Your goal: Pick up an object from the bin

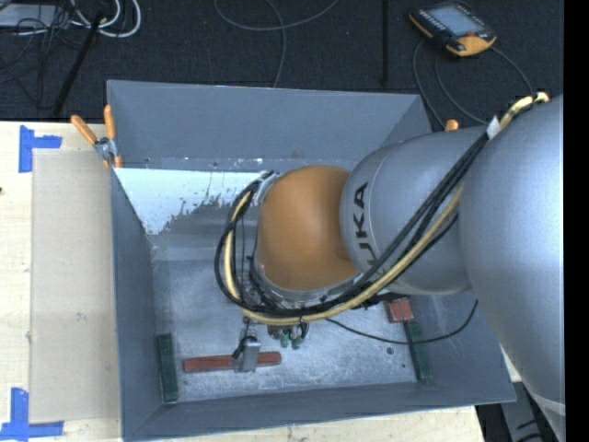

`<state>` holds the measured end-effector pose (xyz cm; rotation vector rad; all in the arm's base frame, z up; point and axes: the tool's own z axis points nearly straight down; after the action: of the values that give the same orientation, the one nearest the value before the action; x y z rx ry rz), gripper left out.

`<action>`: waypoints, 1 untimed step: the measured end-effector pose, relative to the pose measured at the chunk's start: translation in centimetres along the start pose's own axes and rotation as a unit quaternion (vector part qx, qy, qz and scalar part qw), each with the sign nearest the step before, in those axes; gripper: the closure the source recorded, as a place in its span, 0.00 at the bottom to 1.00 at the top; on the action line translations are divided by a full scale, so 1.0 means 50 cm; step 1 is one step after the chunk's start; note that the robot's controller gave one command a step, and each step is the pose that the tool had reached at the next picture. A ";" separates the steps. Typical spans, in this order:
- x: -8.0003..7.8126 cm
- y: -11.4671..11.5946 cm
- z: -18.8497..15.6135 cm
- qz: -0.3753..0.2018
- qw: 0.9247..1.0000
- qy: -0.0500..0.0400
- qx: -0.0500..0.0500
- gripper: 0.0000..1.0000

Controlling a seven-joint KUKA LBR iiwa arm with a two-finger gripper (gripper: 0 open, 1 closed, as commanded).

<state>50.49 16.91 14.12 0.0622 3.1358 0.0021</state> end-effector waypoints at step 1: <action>0.039 -0.030 0.090 -0.096 0.995 0.004 0.001 0.00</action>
Offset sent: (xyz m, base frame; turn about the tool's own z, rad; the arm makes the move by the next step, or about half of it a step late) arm -0.0074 0.0020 -0.0712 -0.3791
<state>48.51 15.51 9.62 -0.2397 3.1358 -0.0006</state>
